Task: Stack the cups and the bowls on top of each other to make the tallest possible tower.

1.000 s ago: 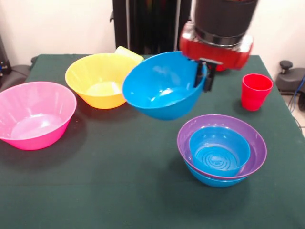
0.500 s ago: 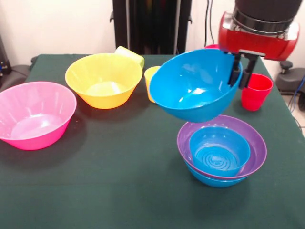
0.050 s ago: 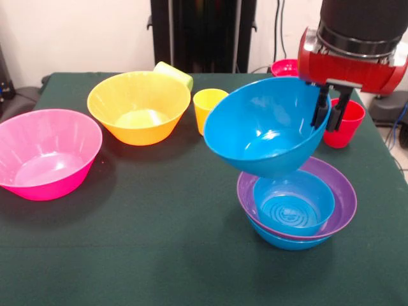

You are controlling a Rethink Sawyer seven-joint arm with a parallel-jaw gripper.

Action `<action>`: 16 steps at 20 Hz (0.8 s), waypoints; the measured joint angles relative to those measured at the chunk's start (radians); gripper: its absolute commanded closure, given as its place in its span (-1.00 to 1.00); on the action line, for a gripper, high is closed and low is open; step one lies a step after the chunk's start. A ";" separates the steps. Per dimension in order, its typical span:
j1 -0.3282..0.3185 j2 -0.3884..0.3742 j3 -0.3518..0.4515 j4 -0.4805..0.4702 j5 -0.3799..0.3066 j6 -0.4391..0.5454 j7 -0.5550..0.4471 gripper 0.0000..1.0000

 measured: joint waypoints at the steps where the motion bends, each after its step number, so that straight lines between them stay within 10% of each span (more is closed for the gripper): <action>1: 0.000 0.005 -0.001 -0.005 0.000 0.000 0.000 1.00; 16: 0.025 0.119 -0.050 -0.045 0.008 0.000 0.000 1.00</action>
